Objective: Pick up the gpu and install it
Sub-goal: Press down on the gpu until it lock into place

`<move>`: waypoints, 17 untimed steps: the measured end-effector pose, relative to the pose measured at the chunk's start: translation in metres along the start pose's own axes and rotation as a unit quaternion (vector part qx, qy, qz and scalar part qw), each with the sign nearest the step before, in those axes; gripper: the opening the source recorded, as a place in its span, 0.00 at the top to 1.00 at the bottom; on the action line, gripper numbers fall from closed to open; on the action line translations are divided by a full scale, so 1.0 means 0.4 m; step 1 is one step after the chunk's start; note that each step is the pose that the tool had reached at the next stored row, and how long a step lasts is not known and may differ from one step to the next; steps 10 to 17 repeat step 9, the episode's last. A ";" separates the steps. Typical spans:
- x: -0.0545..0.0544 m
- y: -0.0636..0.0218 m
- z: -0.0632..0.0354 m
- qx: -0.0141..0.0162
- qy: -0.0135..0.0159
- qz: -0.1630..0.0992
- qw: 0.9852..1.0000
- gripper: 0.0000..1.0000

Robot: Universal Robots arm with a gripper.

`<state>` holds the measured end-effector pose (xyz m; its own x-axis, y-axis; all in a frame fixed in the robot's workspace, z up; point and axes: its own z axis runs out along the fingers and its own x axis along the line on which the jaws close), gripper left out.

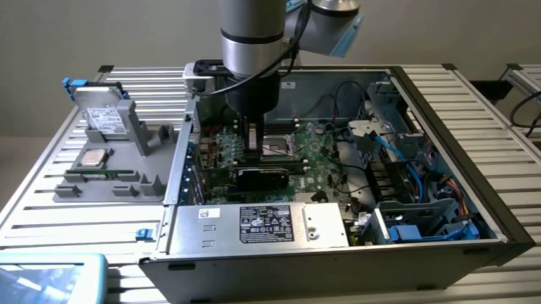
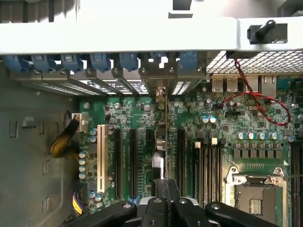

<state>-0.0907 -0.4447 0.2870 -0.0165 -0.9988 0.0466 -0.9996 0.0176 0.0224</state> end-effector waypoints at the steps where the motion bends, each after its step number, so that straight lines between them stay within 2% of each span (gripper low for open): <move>1: 0.000 0.000 -0.008 -0.001 0.000 0.000 1.000 0.88; 2: 0.001 0.000 -0.011 -0.003 0.000 0.000 1.000 0.88; 17: 0.001 0.000 -0.011 -0.003 0.000 0.000 1.000 0.88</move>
